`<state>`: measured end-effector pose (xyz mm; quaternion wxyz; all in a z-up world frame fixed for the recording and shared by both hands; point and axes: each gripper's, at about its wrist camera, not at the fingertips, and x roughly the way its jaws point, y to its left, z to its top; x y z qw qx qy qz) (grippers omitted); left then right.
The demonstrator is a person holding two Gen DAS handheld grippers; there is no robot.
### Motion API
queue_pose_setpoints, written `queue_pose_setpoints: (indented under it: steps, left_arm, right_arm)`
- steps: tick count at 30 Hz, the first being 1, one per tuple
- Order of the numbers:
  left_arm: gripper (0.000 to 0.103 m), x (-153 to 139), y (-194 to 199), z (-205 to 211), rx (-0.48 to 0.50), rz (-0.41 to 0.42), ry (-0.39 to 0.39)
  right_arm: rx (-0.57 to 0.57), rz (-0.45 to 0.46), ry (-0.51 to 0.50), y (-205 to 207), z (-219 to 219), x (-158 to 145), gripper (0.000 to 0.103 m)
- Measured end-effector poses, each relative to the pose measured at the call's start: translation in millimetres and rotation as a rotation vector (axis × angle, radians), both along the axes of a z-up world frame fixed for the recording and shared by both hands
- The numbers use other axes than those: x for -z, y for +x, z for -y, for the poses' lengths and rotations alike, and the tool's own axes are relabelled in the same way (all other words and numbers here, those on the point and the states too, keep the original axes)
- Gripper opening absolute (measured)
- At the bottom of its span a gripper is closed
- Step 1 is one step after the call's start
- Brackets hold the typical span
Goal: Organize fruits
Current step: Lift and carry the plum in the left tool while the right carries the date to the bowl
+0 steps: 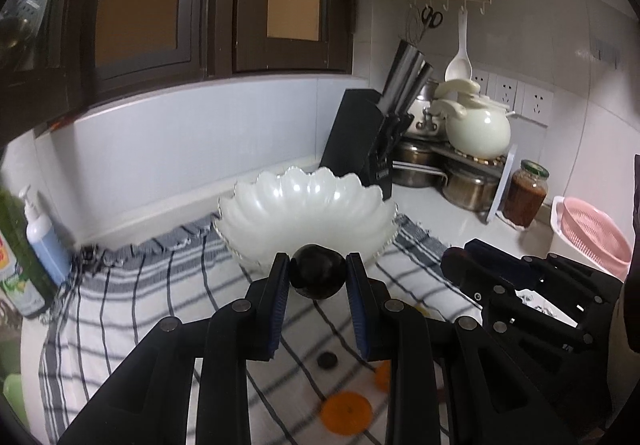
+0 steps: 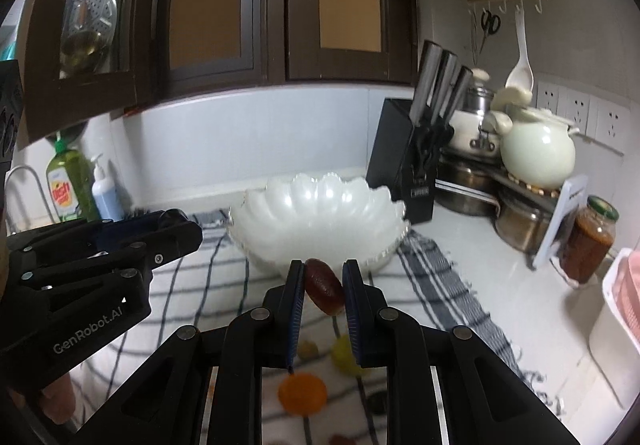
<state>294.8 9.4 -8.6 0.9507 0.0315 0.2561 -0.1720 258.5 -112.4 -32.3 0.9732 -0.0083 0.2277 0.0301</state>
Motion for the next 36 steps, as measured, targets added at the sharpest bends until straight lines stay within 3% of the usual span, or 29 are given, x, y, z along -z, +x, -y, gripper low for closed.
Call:
queue_pose_setpoints:
  steps: [12, 24, 36]
  left_arm:
    - [0.029, -17.0, 56.2, 6.2, -0.031, -0.006, -0.001]
    - [0.029, -16.1, 123.4, 25.5, -0.112, -0.075, 0.000]
    - [0.029, 13.7, 204.7, 37.1, -0.132, -0.188, 0.039]
  right_arm:
    - [-0.023, 0.034, -0.026, 63.5, 2.2, -20.7, 0.021]
    - [-0.125, -0.053, -0.041, 154.5, 25.5, -22.6, 0.021]
    - [-0.127, -0.193, -0.033, 241.7, 34.9, 9.8, 0.021]
